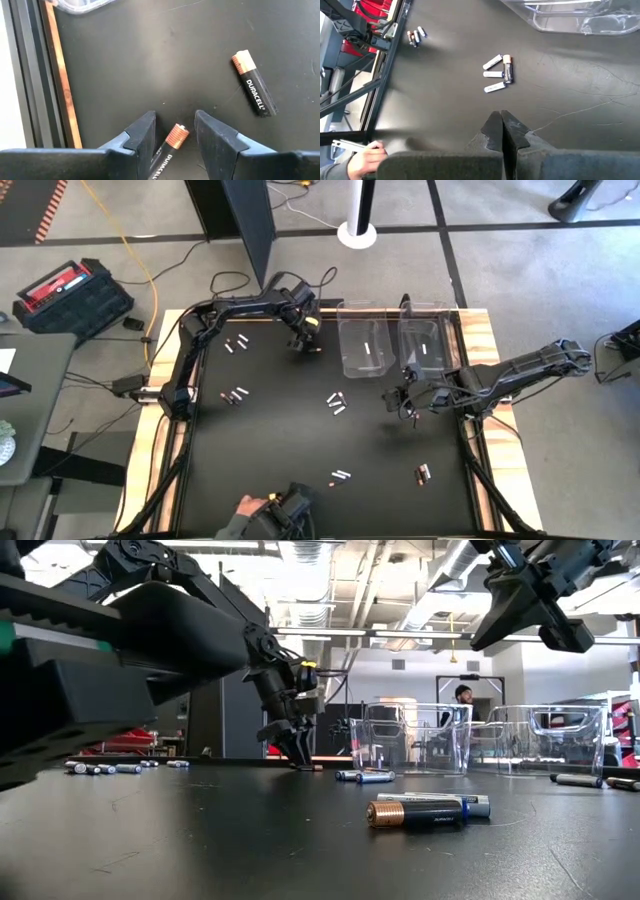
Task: Sort batteries
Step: Put the black battery into the left transparent bin
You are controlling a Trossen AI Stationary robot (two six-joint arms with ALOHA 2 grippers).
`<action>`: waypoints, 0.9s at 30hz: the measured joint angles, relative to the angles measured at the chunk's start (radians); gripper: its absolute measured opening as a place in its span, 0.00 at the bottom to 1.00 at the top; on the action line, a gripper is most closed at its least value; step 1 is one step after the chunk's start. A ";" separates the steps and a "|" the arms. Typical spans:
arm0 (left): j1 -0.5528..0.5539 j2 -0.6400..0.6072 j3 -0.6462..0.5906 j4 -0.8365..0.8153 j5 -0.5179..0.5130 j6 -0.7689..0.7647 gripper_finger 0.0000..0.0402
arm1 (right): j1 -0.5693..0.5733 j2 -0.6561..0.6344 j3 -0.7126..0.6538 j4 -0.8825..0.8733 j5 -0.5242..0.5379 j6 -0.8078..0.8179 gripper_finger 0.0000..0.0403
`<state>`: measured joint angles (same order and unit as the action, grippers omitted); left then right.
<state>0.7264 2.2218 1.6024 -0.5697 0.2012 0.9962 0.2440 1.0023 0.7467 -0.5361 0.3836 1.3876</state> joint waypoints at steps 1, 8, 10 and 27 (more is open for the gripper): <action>0.002 0.000 0.000 0.000 0.000 -0.011 0.34 | 0.000 0.000 0.000 0.000 0.000 0.000 0.02; 0.008 -0.003 -0.001 -0.018 -0.007 -0.018 0.34 | 0.000 0.000 0.000 0.000 0.000 0.000 0.02; 0.008 -0.006 -0.001 -0.022 -0.015 -0.030 0.34 | 0.000 0.000 0.000 0.000 0.001 0.001 0.02; 0.033 -0.003 0.051 -0.082 -0.017 -0.042 0.34 | -0.004 0.000 0.000 0.009 0.002 0.003 0.02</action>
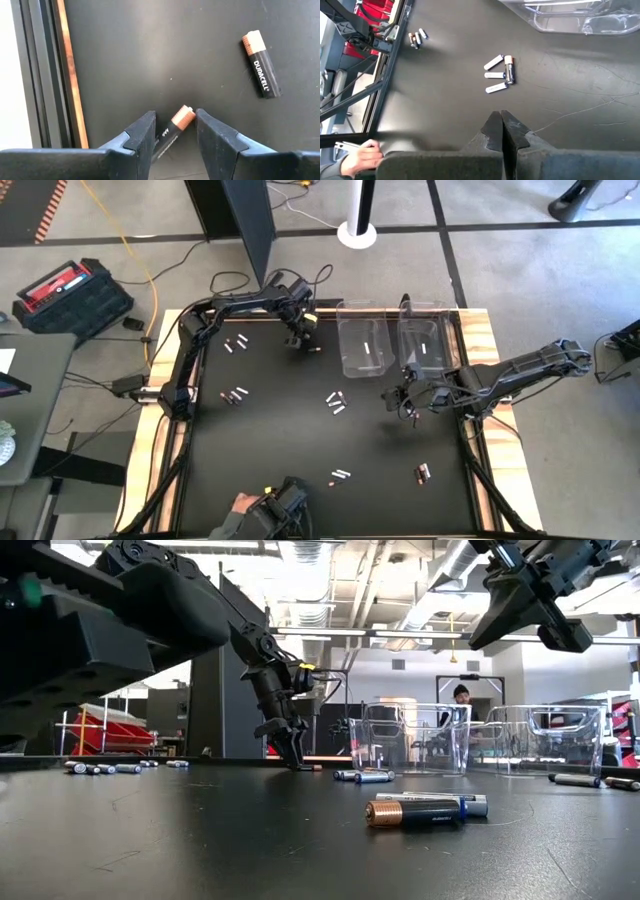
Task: Sort batteries
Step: Put the black battery into the left transparent bin
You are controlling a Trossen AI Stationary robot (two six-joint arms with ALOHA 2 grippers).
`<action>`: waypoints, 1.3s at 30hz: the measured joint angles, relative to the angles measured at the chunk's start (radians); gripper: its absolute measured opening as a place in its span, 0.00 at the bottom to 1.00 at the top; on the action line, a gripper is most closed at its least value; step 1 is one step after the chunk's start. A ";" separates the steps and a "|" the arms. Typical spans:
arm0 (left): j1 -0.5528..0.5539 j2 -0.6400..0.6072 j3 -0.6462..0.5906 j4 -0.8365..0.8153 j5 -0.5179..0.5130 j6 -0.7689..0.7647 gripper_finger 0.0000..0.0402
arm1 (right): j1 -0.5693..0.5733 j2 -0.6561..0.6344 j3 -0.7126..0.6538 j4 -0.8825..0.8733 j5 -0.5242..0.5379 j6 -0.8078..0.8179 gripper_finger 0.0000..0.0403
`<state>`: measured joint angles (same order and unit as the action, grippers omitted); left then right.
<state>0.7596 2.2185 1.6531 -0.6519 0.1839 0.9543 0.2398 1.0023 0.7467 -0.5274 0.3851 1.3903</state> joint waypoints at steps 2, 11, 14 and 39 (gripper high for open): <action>0.007 0.000 0.000 -0.004 0.003 0.000 0.34 | 0.000 0.000 0.000 0.000 0.000 0.000 0.02; 0.021 -0.001 0.001 -0.019 0.001 0.002 0.33 | 0.000 0.000 0.000 0.000 0.001 -0.003 0.02; 0.021 -0.001 0.000 -0.021 0.000 0.003 0.28 | 0.000 0.000 0.000 -0.001 0.001 -0.003 0.02; 0.020 -0.009 0.000 -0.047 0.014 -0.181 0.10 | 0.001 0.000 0.000 -0.003 0.007 -0.015 0.02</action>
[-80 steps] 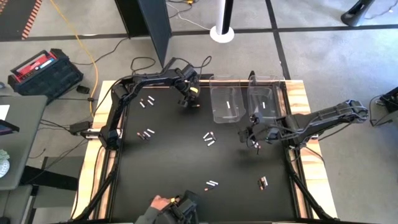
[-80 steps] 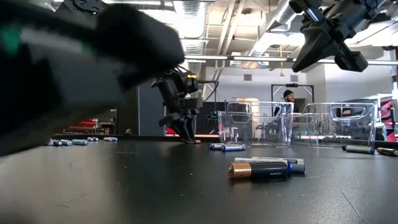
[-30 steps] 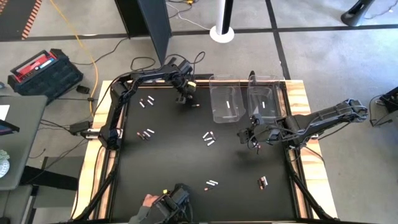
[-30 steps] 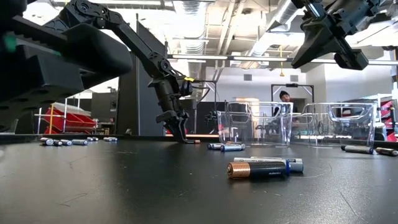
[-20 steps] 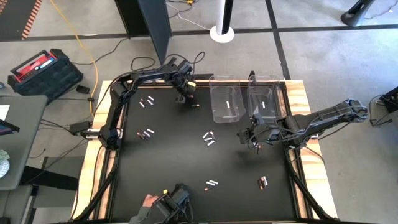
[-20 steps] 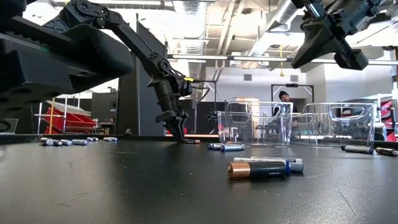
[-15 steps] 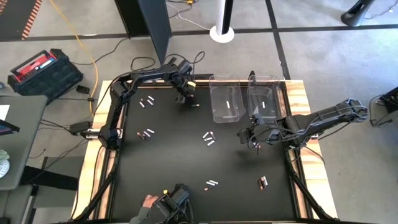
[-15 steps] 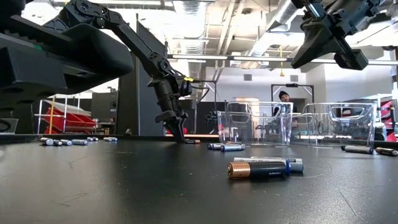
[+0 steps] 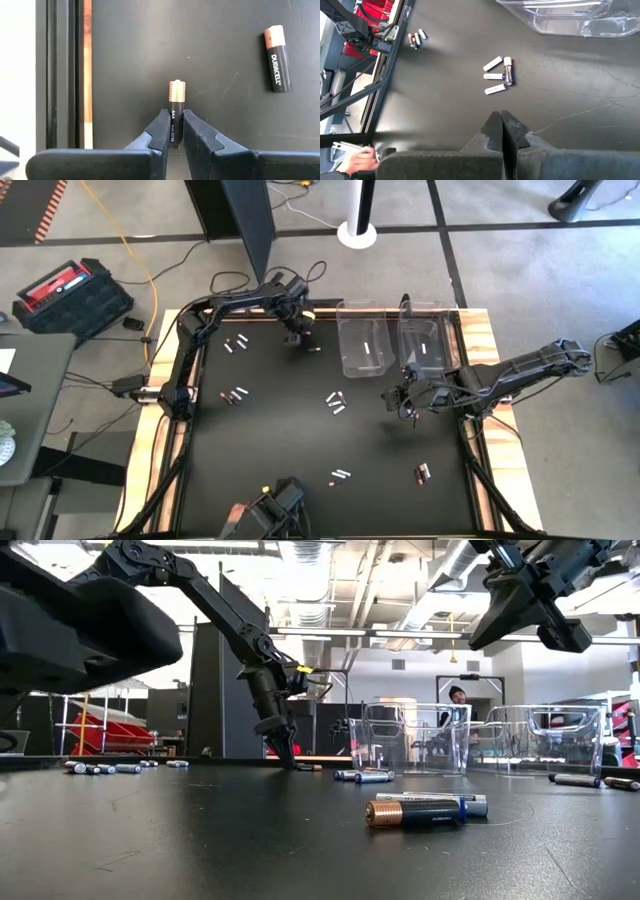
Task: Sort batteries
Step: Put the black battery into the left transparent bin
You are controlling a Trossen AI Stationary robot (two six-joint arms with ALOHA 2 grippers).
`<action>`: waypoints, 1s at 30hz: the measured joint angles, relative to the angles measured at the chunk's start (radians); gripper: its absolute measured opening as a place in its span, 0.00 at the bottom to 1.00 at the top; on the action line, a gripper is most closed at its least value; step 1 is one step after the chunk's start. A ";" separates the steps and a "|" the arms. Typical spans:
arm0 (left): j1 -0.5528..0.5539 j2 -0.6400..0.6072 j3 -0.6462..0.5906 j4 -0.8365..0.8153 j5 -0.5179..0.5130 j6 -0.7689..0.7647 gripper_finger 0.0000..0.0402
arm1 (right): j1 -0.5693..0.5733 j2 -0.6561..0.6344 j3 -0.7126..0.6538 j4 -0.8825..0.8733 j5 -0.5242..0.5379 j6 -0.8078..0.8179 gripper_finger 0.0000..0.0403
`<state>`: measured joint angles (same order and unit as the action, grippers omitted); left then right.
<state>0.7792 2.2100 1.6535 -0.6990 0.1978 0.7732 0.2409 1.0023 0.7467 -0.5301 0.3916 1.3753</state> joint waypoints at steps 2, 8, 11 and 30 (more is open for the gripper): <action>-0.004 -0.008 -0.001 -0.016 0.000 -0.013 0.10 | 0.000 0.000 0.000 0.000 0.000 -0.016 0.02; -0.006 -0.076 -0.007 -0.099 -0.019 -0.053 0.10 | 0.000 0.000 0.000 0.000 0.000 -0.048 0.02; -0.010 -0.128 -0.004 -0.136 -0.015 -0.092 0.10 | 0.000 0.000 0.000 -0.002 0.000 -0.054 0.02; -0.199 -0.352 -0.001 0.240 0.004 -0.502 0.10 | 0.000 0.000 0.000 -0.001 0.000 -0.157 0.02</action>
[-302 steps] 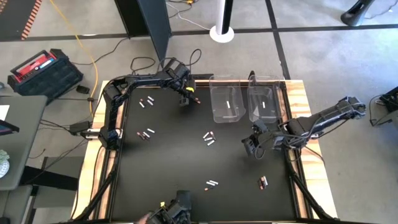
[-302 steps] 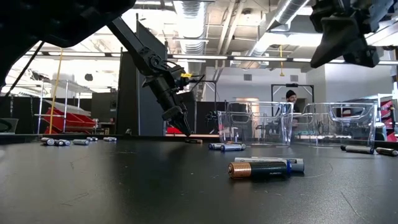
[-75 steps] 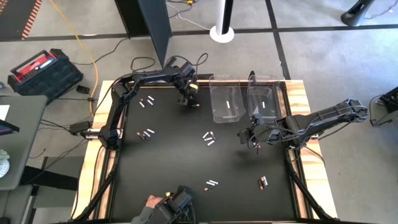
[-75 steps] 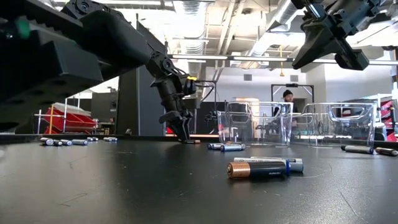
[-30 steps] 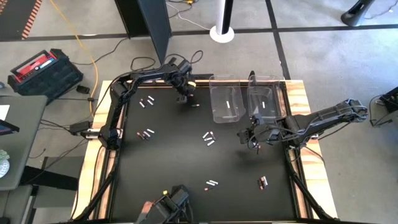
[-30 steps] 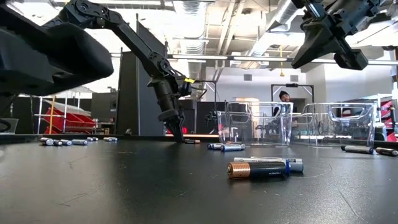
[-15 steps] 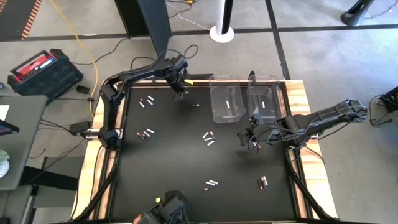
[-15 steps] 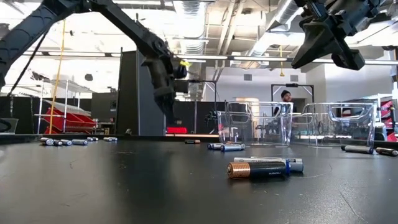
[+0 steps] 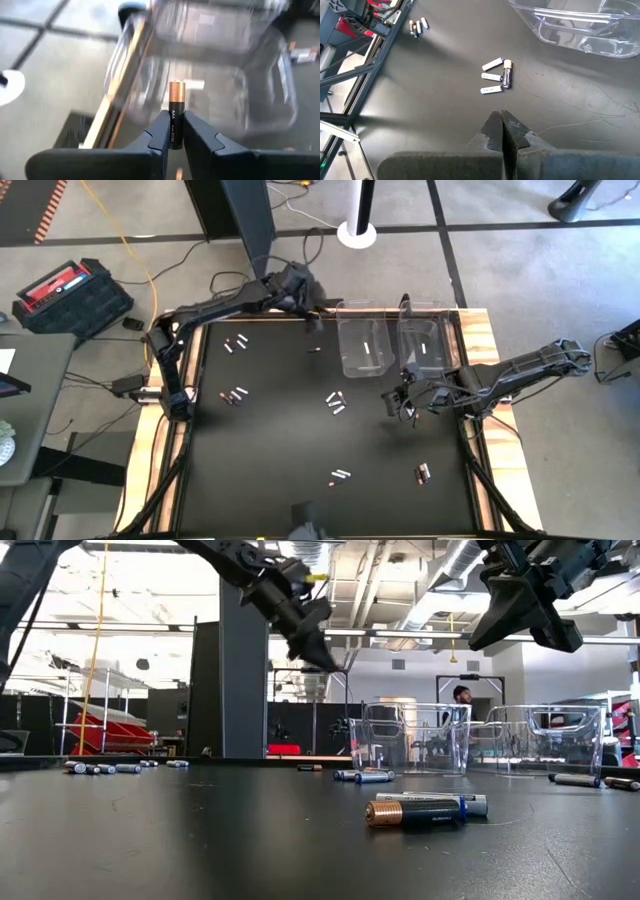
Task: Sort batteries
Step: Put the black battery into the left transparent bin
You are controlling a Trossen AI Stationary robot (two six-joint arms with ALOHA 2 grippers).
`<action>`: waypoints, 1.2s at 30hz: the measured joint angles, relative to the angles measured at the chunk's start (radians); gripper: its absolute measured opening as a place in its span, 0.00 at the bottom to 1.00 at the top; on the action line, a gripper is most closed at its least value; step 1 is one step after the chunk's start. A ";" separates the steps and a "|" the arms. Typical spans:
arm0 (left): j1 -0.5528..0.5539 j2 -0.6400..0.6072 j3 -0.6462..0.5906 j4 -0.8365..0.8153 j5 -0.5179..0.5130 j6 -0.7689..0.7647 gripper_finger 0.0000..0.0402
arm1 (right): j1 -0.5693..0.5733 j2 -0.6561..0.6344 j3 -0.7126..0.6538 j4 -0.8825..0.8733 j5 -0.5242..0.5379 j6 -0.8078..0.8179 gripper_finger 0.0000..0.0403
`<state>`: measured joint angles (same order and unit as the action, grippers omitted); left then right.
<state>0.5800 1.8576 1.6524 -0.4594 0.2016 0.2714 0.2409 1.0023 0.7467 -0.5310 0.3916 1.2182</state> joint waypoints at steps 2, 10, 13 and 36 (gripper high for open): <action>-0.021 0.007 0.000 0.065 0.000 -0.009 0.10 | 0.000 0.000 0.000 0.000 0.000 0.000 0.02; -0.064 0.139 0.121 0.157 0.002 -0.059 0.10 | 0.001 0.000 0.000 0.001 0.000 0.002 0.02; -0.074 0.238 0.251 0.085 0.002 -0.060 0.10 | 0.004 0.000 0.000 0.001 0.000 0.004 0.02; -0.103 0.632 0.656 -0.274 -0.004 -0.058 0.10 | 0.060 0.000 0.000 0.009 0.000 0.023 0.02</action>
<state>0.4765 2.4897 2.3085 -0.7336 0.1974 0.2134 0.3012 1.0023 0.7464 -0.5224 0.3912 1.2407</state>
